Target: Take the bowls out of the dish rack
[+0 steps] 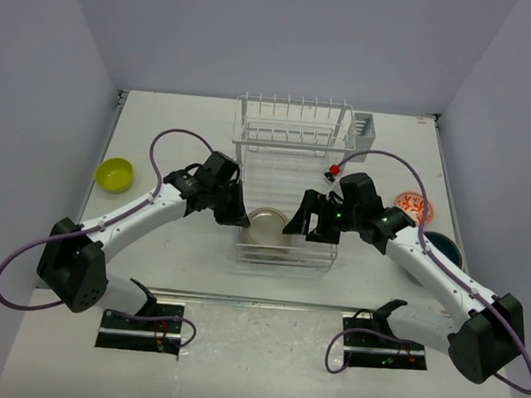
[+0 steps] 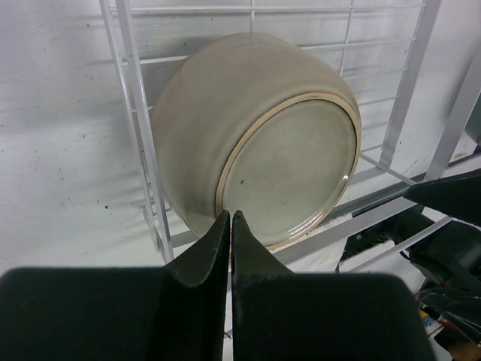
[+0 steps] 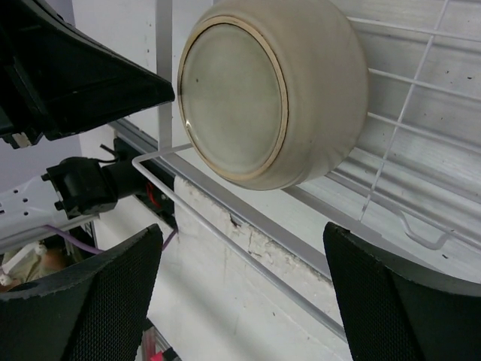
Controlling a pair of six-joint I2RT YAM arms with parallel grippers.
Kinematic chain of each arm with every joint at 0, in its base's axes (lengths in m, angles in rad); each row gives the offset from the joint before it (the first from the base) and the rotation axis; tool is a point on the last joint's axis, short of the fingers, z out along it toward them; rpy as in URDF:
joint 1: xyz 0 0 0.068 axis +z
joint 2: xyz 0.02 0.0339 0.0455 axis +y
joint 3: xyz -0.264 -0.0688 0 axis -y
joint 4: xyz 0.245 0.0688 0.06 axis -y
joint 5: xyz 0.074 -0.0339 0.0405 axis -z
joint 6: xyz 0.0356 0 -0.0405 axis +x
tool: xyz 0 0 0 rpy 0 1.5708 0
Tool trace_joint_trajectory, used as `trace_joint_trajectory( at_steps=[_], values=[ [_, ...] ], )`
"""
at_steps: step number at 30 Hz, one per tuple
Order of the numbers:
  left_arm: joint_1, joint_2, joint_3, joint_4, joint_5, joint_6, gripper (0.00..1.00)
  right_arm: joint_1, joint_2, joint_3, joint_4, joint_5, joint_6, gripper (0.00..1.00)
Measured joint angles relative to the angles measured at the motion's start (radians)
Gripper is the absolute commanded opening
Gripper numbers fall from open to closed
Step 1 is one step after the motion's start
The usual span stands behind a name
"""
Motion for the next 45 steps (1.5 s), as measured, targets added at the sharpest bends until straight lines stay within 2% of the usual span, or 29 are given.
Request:
trace_joint_trajectory(
  at_steps=[4, 6, 10, 19, 32, 38, 42, 45],
  values=[
    [0.000, 0.011, 0.023, -0.010, -0.012, 0.001, 0.00, -0.004, 0.003, -0.025, 0.021, -0.021, 0.003, 0.88],
    [-0.001, 0.011, 0.033, -0.022, -0.022, 0.009, 0.10, -0.005, 0.003, -0.043, 0.030, -0.025, 0.008, 0.89],
    [-0.004, 0.010, 0.061, -0.064, -0.066, 0.017, 0.18, -0.012, 0.003, -0.069, 0.035, -0.040, 0.014, 0.90],
    [-0.004, -0.011, 0.101, -0.146, -0.155, 0.024, 0.24, -0.029, 0.005, -0.077, 0.068, -0.059, 0.026, 0.90],
    [-0.004, 0.021, 0.089, -0.164, -0.182, 0.026, 0.20, -0.070, 0.005, -0.104, 0.087, -0.083, 0.034, 0.90],
    [-0.004, 0.055, 0.073, -0.157, -0.180, 0.026, 0.11, -0.077, 0.027, -0.104, 0.106, -0.105, 0.032, 0.90],
    [-0.007, 0.068, 0.073, -0.148, -0.178, 0.026, 0.00, -0.077, 0.058, -0.104, 0.113, -0.123, 0.032, 0.90],
    [-0.007, 0.070, 0.073, -0.145, -0.174, 0.032, 0.00, -0.080, 0.072, -0.104, 0.122, -0.133, 0.029, 0.89]
  ],
)
